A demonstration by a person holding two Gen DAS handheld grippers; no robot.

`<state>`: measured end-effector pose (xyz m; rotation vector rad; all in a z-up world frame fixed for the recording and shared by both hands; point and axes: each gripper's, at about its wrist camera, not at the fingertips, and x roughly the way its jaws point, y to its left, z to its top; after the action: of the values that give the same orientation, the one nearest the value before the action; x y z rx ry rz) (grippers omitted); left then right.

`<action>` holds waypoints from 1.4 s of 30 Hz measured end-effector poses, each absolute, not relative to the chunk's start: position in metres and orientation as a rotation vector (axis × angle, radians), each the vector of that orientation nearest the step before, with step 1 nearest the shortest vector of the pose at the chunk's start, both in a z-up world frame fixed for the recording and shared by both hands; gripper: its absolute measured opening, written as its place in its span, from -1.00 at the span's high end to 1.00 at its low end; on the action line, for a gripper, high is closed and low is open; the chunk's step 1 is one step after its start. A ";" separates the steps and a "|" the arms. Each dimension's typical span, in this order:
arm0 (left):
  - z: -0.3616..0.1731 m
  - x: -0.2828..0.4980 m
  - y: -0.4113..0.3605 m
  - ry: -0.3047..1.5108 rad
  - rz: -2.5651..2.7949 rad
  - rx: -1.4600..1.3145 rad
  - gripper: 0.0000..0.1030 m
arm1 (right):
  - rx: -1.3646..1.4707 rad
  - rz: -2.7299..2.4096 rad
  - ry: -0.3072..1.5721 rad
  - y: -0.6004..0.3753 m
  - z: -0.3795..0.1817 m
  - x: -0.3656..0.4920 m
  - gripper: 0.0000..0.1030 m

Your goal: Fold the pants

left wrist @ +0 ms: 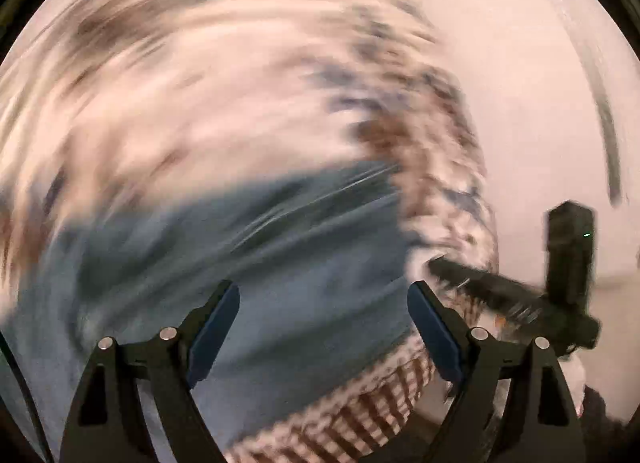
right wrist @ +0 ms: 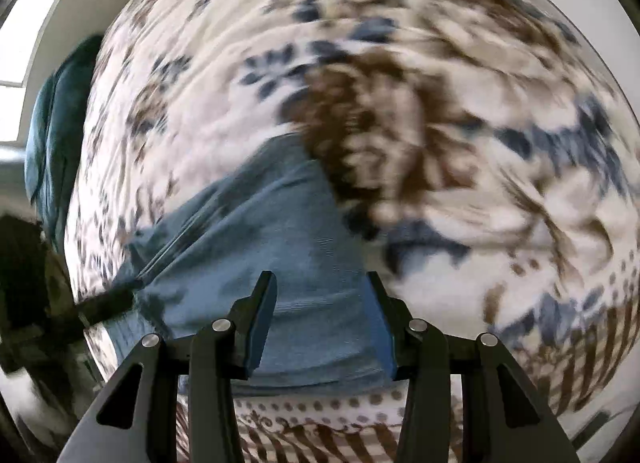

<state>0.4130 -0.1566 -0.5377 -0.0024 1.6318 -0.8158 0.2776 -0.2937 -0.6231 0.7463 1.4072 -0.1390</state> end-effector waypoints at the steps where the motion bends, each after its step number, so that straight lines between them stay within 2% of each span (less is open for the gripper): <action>1: -0.539 0.415 -0.181 1.630 -0.863 0.075 -0.66 | 0.785 -0.163 1.397 -0.300 -0.626 0.270 0.08; 5: -0.556 0.390 -0.264 1.622 -1.068 0.527 -0.66 | 0.911 -0.244 1.368 -0.312 -0.647 0.242 0.08; 9: -0.581 0.358 -0.291 1.500 -1.185 0.853 -0.67 | 0.993 -0.323 1.339 -0.328 -0.668 0.209 0.08; 12: -0.629 0.343 -0.294 1.594 -1.147 1.019 -0.90 | 1.046 -0.363 1.334 -0.342 -0.684 0.188 0.08; 13: -0.639 0.341 -0.295 1.605 -1.141 1.022 -1.00 | 1.062 -0.367 1.337 -0.343 -0.690 0.185 0.08; 20: -0.658 0.351 -0.297 1.700 -1.004 0.919 -1.00 | 1.103 -0.318 1.382 -0.353 -0.722 0.180 0.08; 22: -0.662 0.351 -0.304 1.727 -0.978 0.957 -1.00 | 1.097 -0.309 1.402 -0.354 -0.729 0.186 -0.04; 23: -0.661 0.354 -0.308 1.747 -0.969 0.948 -1.00 | 1.102 -0.294 1.405 -0.354 -0.733 0.189 -0.24; 24: -0.656 0.358 -0.308 1.753 -0.971 0.924 -1.00 | 1.112 -0.264 1.408 -0.354 -0.738 0.192 -0.31; 25: -0.651 0.362 -0.308 1.760 -0.976 0.896 -0.99 | 1.116 -0.249 1.410 -0.354 -0.742 0.196 -0.32; 27: -0.638 0.369 -0.307 1.757 -1.018 0.859 -0.89 | 1.118 -0.244 1.403 -0.354 -0.742 0.200 -0.32; 29: -0.629 0.376 -0.302 1.749 -1.065 0.846 -0.62 | 1.132 -0.247 1.372 -0.355 -0.741 0.197 -0.31; 30: -0.628 0.378 -0.302 1.757 -1.079 0.845 -0.53 | 1.156 -0.256 1.336 -0.355 -0.739 0.191 -0.20; 31: -0.631 0.383 -0.302 1.768 -1.084 0.853 -0.28 | 1.177 -0.267 1.300 -0.356 -0.736 0.184 -0.03; 32: -0.633 0.389 -0.301 1.778 -1.084 0.853 -0.14 | 1.198 -0.279 1.264 -0.356 -0.732 0.177 0.52; 33: -0.636 0.398 -0.302 1.799 -1.092 0.850 -0.12 | 1.233 -0.297 1.220 -0.355 -0.729 0.169 0.72; 40: -0.648 0.420 -0.305 1.841 -1.166 0.808 -0.11 | 1.588 -0.256 0.947 -0.321 -0.724 0.128 0.71; 42: -0.646 0.421 -0.304 1.812 -1.190 0.830 0.03 | 1.658 -0.225 0.882 -0.302 -0.724 0.125 0.71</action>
<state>0.4209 -0.3037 -0.6455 0.8300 1.8117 -1.1903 0.1246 -0.3015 -0.7241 1.6582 0.8822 -0.2252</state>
